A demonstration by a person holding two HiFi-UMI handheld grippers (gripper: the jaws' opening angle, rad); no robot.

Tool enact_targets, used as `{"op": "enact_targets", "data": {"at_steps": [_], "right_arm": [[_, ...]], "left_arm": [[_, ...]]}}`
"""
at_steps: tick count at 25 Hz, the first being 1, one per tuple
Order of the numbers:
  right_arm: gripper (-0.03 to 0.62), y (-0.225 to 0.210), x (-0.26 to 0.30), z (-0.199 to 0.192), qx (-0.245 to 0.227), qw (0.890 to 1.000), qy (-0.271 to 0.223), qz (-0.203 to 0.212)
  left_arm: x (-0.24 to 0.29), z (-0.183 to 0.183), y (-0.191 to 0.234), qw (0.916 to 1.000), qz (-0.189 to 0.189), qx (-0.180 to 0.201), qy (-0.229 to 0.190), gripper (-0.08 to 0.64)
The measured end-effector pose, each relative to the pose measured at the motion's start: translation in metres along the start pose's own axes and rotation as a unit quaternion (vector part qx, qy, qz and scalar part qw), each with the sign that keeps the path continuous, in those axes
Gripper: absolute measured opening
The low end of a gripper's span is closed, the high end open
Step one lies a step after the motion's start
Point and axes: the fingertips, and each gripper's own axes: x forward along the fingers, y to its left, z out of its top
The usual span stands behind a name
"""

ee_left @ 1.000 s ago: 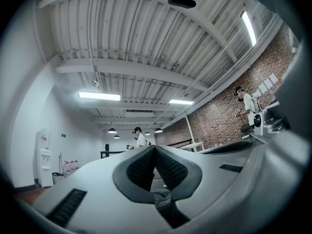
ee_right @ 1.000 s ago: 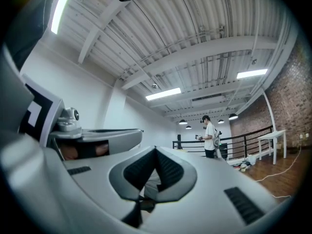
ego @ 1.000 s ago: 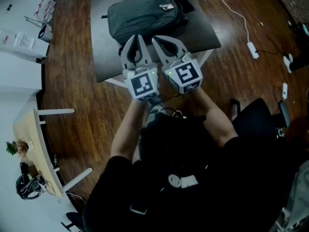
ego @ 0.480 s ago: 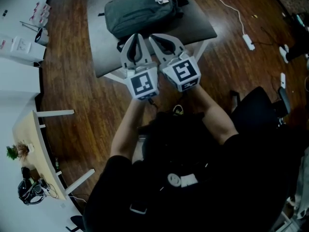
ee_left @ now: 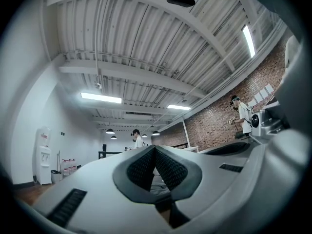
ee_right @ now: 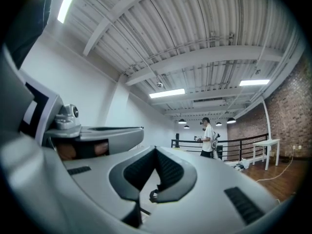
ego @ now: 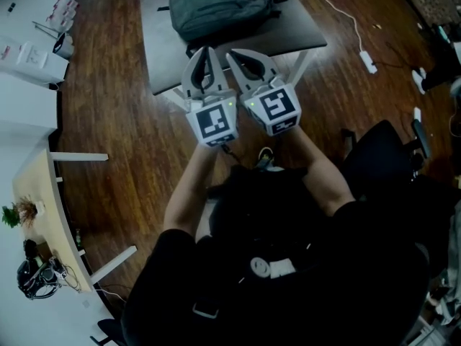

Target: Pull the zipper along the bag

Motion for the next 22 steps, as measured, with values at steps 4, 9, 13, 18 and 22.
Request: {"op": "enact_targets", "data": {"at_steps": [4,9,13,18,22], "right_arm": [[0.011,0.029,-0.017,0.001,-0.002,1.0,0.009,-0.01],[0.011,0.059,-0.041,0.005,-0.005,1.0,0.013,-0.025],[0.011,0.075,-0.064,0.01,-0.007,0.999,0.019,-0.033],[0.011,0.085,-0.081,0.015,-0.008,0.999,0.02,-0.03],[0.011,0.086,-0.086,0.017,-0.008,1.0,0.019,-0.019]], "left_arm": [[-0.035,0.008,0.007,1.0,-0.001,0.003,0.001,0.006],[-0.074,0.013,0.005,0.9999,-0.014,-0.007,0.006,0.006],[-0.099,0.024,-0.002,0.9998,-0.021,-0.006,0.004,0.006],[-0.117,0.032,-0.009,0.9998,-0.02,-0.007,0.004,0.006],[-0.122,0.034,-0.013,0.9999,-0.01,-0.004,0.006,0.006]]}}
